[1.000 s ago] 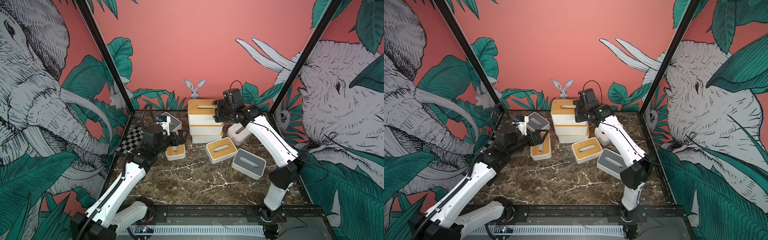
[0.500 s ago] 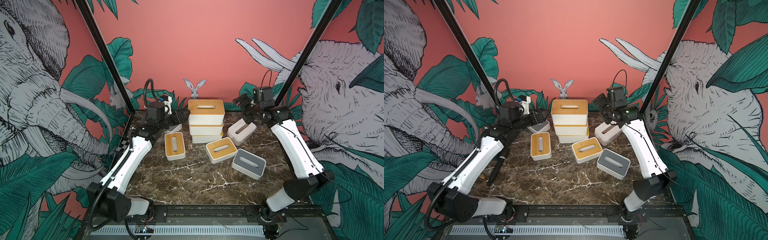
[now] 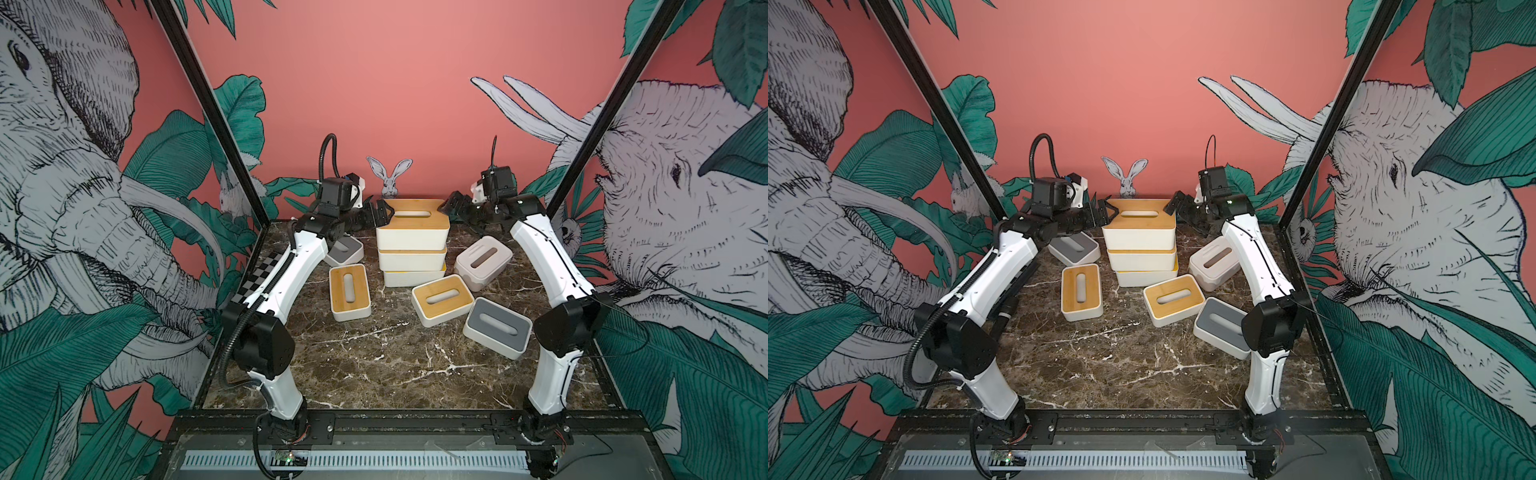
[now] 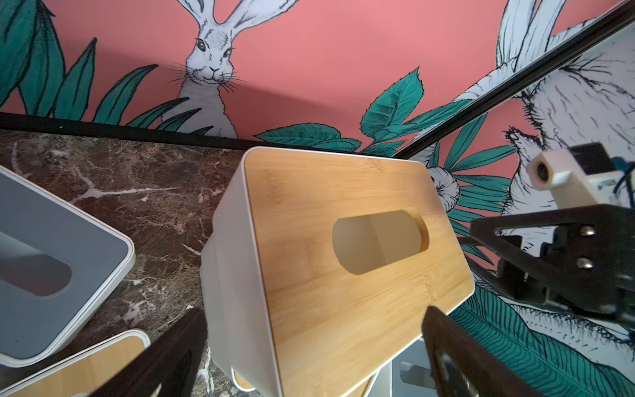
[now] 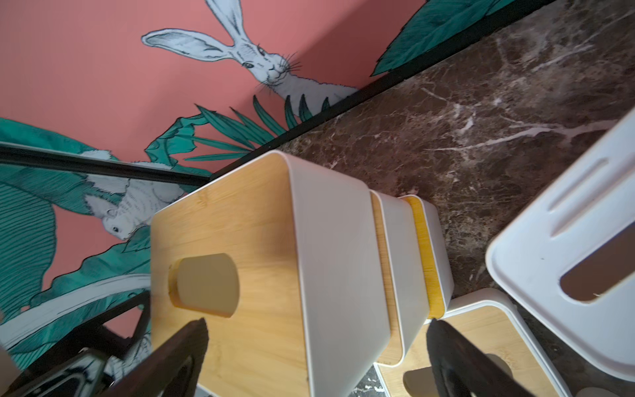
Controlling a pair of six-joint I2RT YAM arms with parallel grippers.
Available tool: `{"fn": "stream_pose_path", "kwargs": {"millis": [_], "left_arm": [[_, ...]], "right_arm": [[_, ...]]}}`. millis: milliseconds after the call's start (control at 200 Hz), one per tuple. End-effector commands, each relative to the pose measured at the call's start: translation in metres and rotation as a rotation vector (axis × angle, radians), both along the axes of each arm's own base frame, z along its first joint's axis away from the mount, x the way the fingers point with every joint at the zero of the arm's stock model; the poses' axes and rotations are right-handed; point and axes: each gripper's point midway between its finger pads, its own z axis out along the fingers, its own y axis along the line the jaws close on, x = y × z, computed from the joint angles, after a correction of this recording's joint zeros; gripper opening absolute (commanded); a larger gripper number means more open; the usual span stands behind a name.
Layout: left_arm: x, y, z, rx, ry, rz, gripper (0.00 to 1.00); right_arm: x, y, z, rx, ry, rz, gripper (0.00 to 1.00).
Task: Stack the tissue boxes
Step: Place the tissue box at the tissue box.
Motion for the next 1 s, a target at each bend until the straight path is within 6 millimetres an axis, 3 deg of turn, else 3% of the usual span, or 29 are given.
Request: {"fn": "stream_pose_path", "kwargs": {"millis": [0, 365, 995], "left_arm": [[-0.006, -0.009, 0.01, 0.011, -0.006, -0.035, 0.99], [-0.002, -0.024, 0.012, -0.002, -0.005, -0.056, 1.0], [-0.024, -0.039, 0.024, -0.028, -0.025, -0.093, 0.99]], "right_arm": [[0.003, 0.012, 0.016, 0.058, -0.052, 0.065, 0.99], [0.006, 0.029, 0.024, 0.168, -0.058, 0.105, 0.99], [-0.014, 0.048, 0.038, 0.264, -0.051, 0.138, 0.99]]}}
